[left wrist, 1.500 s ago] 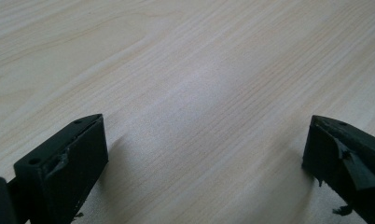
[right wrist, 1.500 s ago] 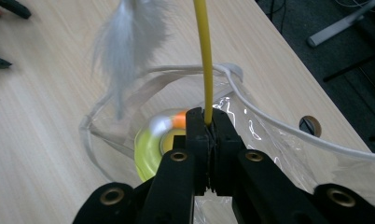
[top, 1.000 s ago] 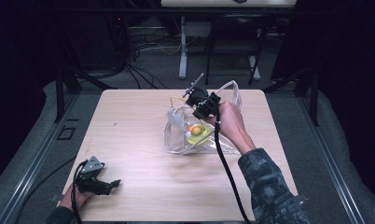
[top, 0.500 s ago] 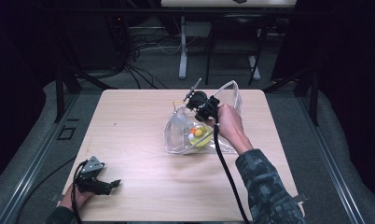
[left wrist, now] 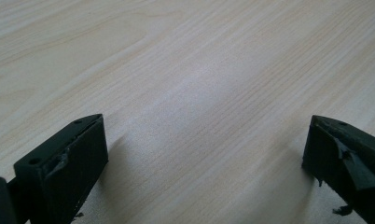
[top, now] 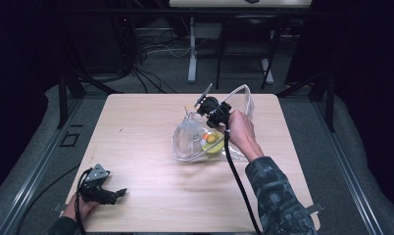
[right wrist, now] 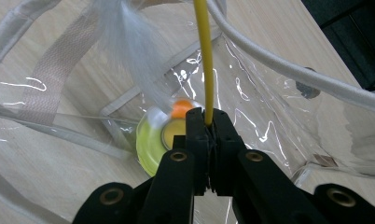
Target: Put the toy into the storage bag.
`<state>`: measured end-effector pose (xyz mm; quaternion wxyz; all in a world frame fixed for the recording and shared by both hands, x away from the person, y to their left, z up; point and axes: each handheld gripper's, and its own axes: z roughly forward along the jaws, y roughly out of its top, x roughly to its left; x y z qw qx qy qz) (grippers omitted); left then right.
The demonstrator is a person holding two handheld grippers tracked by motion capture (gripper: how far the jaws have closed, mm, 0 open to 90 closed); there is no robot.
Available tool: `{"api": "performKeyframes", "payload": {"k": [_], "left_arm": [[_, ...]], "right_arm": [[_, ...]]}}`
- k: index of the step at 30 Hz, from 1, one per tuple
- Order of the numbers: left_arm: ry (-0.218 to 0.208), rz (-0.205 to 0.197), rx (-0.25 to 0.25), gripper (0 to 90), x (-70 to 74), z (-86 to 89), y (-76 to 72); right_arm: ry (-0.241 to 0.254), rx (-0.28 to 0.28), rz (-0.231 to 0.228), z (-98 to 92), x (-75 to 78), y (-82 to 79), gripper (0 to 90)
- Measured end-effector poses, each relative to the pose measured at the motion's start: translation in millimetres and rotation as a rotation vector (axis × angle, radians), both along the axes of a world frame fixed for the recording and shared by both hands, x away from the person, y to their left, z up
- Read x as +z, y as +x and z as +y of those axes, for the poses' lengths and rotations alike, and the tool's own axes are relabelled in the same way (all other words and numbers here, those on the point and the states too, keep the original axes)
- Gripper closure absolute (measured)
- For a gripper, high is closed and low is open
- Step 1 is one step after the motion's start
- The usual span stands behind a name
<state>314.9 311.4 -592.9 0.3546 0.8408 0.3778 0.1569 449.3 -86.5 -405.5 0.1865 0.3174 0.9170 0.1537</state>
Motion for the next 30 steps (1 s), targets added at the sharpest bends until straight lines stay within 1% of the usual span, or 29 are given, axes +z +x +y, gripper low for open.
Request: {"api": "performKeyframes", "payload": {"k": [2,3,5,10,11,13,15,16,17,18,19,21,25,28,30], "left_arm": [[-0.001,0.000,0.001,0.0,-0.1,-0.1,0.0],[0.000,-0.001,0.000,0.0,-0.1,0.0,0.0],[0.000,-0.001,0.000,0.0,-0.1,0.0,0.0],[0.001,-0.001,-0.001,0.0,0.0,0.1,0.1],[0.002,-0.001,-0.001,0.0,0.0,0.1,0.1],[0.003,-0.003,-0.001,0.0,0.1,0.1,0.1],[0.003,-0.002,-0.001,0.0,0.1,0.1,0.1],[0.003,-0.003,0.000,0.0,0.1,0.1,0.1],[0.004,-0.003,-0.003,0.0,0.1,0.3,0.2],[0.003,-0.002,0.000,0.0,0.1,0.1,0.1],[0.003,-0.002,-0.001,0.0,0.1,0.1,0.1],[0.003,-0.002,-0.001,0.0,0.1,0.1,0.1],[0.001,-0.001,0.000,0.0,0.0,0.0,0.0],[0.000,-0.001,0.000,0.0,0.0,0.0,0.0],[-0.001,-0.001,0.001,0.0,-0.1,-0.1,-0.1]], "right_arm": [[-0.010,-0.008,0.000,0.2,-0.5,1.1,87.9],[-0.006,-0.013,0.001,0.3,-1.2,1.6,87.8],[-0.021,-0.026,-0.002,0.9,-2.5,2.8,87.7],[-0.013,-0.035,0.000,2.0,-6.4,4.8,87.6],[-0.025,-0.033,0.004,2.1,-6.5,5.6,87.6],[-0.025,-0.039,0.013,2.8,-8.3,6.5,87.5],[-0.041,-0.041,0.019,4.3,-10.1,7.0,87.4],[-0.049,-0.039,0.030,5.3,-11.6,7.4,87.3],[-0.041,-0.041,0.028,6.0,-13.5,7.1,87.3],[-0.051,-0.034,0.034,6.6,-12.9,7.2,87.3],[-0.050,-0.034,0.034,7.0,-12.9,7.0,87.3],[-0.072,-0.030,0.038,8.0,-12.5,7.1,87.1],[-0.056,-0.035,0.044,6.7,-11.6,6.7,85.1],[-0.031,-0.041,0.049,4.6,-10.4,5.7,83.1],[-0.028,-0.048,0.060,2.0,-7.8,5.1,82.0]]}}
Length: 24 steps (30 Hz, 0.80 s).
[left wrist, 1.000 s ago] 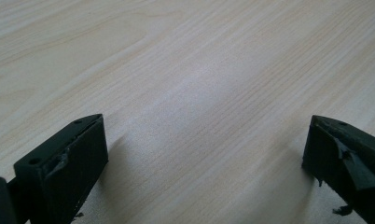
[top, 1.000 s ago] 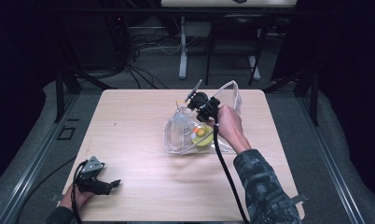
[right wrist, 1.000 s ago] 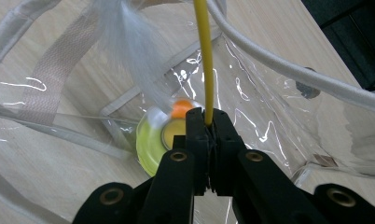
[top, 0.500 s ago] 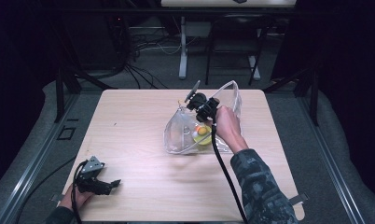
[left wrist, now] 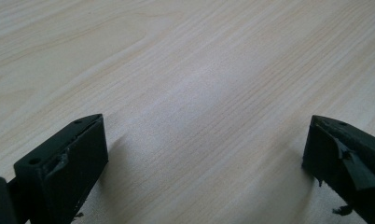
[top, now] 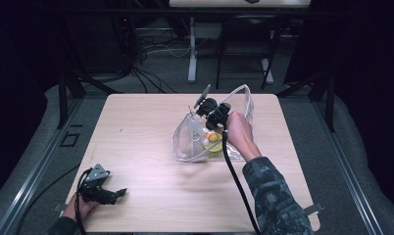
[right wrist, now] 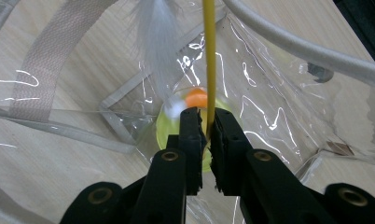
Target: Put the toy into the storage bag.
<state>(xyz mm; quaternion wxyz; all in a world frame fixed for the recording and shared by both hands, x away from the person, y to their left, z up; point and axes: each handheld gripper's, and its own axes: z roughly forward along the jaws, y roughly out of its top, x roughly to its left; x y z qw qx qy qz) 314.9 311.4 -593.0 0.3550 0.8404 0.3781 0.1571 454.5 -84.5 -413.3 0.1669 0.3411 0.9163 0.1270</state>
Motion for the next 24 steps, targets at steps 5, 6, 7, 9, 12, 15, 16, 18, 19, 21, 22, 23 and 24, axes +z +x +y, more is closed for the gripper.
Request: {"api": "performKeyframes", "payload": {"k": [5,6,7,9,12,15,16,18,19,21,22,23,24], "left_arm": [[0.000,0.000,0.000,0.0,0.0,0.0,0.0],[0.000,0.000,0.000,0.0,0.0,0.0,0.0],[0.004,-0.002,-0.002,0.0,0.2,0.2,0.2],[0.001,-0.001,-0.001,0.0,0.1,0.1,0.1],[0.005,-0.003,-0.003,0.0,0.2,0.3,0.2],[0.005,-0.002,-0.003,0.0,0.2,0.3,0.2],[0.005,-0.002,-0.003,0.0,0.2,0.3,0.2],[0.006,-0.002,-0.003,0.0,0.2,0.3,0.2],[0.006,-0.002,-0.003,0.0,0.2,0.3,0.2],[0.006,-0.002,-0.003,0.0,0.2,0.3,0.2],[0.006,-0.002,-0.003,0.0,0.2,0.3,0.2],[0.005,-0.002,-0.003,0.0,0.2,0.3,0.2],[0.006,-0.002,-0.003,0.0,0.2,0.3,0.2]], "right_arm": [[0.070,-0.018,0.007,-6.7,4.5,-2.1,78.3],[0.068,-0.017,0.012,-8.0,6.4,-2.5,77.1],[0.076,-0.016,0.015,-9.1,7.9,-3.1,75.0],[0.103,-0.017,0.018,-10.6,9.6,-5.0,70.0],[0.129,-0.006,0.022,-13.5,15.1,-9.6,65.4],[0.130,0.001,0.019,-16.2,20.8,-13.7,60.9],[0.134,0.002,0.024,-17.2,22.7,-14.9,60.1],[0.145,0.006,0.020,-18.6,26.1,-17.5,56.3],[0.149,0.005,0.020,-19.7,29.0,-19.3,55.2],[0.161,0.008,0.012,-21.1,33.3,-22.9,52.3],[0.158,0.013,0.017,-21.9,36.0,-24.5,49.4],[0.166,0.012,0.016,-22.4,37.5,-26.6,48.2],[0.159,0.017,0.013,-23.3,40.2,-28.4,46.1]]}}
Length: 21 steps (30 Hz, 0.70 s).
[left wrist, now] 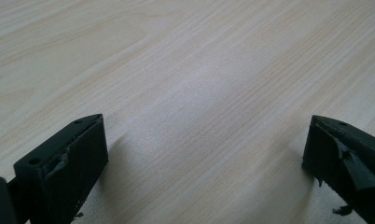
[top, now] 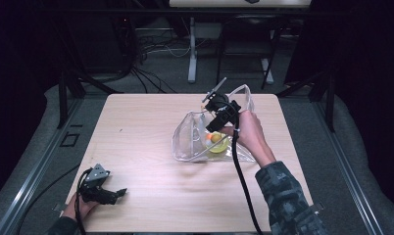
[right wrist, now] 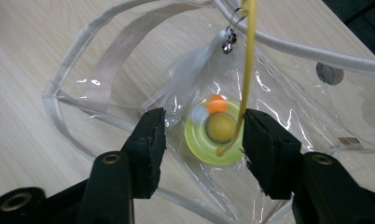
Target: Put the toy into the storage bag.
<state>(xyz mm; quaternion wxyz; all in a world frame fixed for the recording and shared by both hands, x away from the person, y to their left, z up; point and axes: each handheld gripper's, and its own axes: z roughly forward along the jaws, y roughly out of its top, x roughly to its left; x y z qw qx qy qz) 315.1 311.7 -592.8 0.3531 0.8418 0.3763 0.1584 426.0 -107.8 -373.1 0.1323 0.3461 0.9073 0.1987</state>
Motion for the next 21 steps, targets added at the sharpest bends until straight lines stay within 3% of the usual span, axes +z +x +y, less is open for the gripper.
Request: {"api": "performKeyframes", "payload": {"k": [9,10,21], "left_arm": [[0.000,0.000,-0.001,0.0,0.0,0.0,0.0],[0.002,-0.001,-0.003,0.0,0.1,0.2,0.2],[0.000,0.000,-0.001,0.0,0.0,0.0,0.0]], "right_arm": [[0.069,0.051,0.014,-6.0,11.2,-21.7,32.0],[0.060,0.056,0.015,-6.0,11.1,-23.8,31.0],[0.073,0.106,0.055,-3.7,-3.0,-43.4,14.3]]}}
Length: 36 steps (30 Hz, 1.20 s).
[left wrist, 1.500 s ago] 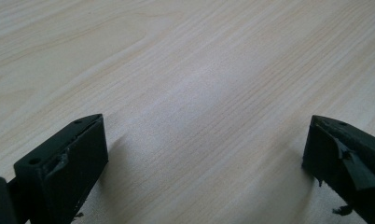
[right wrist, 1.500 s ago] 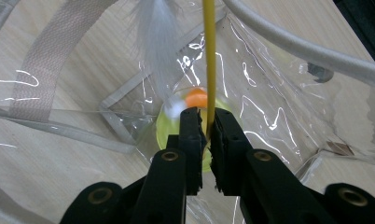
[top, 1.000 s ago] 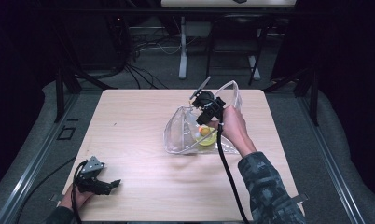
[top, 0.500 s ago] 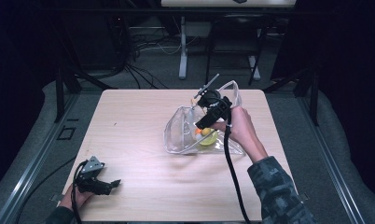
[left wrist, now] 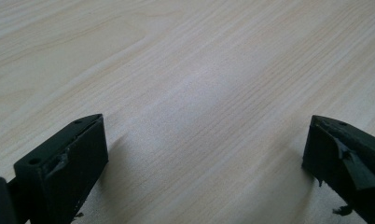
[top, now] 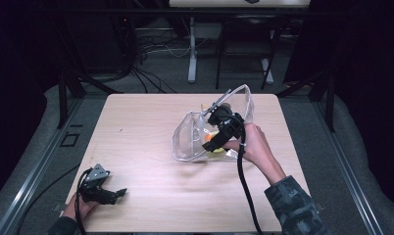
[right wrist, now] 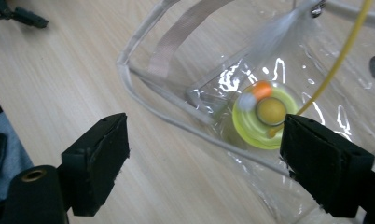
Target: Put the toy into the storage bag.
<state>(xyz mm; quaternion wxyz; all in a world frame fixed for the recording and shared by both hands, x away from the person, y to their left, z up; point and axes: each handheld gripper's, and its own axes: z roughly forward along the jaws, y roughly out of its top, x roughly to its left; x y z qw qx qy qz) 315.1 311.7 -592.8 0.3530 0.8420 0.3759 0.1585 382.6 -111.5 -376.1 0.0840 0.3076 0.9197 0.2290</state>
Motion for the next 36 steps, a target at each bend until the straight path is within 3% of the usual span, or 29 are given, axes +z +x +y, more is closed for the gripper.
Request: {"api": "performKeyframes", "payload": {"k": [4,8,21,27,36], "left_arm": [[0.003,-0.002,-0.003,0.0,0.1,0.2,0.2],[0.003,-0.002,-0.004,0.0,0.1,0.2,0.2],[0.000,0.000,0.000,0.0,0.0,0.0,0.0],[0.000,0.000,0.001,0.0,0.0,0.0,-0.1],[0.000,0.000,0.001,0.0,0.0,0.0,-0.2]], "right_arm": [[0.000,0.015,-0.001,0.1,-7.1,-9.1,3.5],[-0.001,0.020,-0.008,-4.0,-13.4,-17.8,0.6],[0.018,0.029,-0.033,-23.3,-41.0,-46.9,0.0],[0.033,0.010,0.003,-34.6,-60.6,-53.1,0.0],[-0.001,-0.004,0.044,-44.1,-89.8,-59.4,0.0]]}}
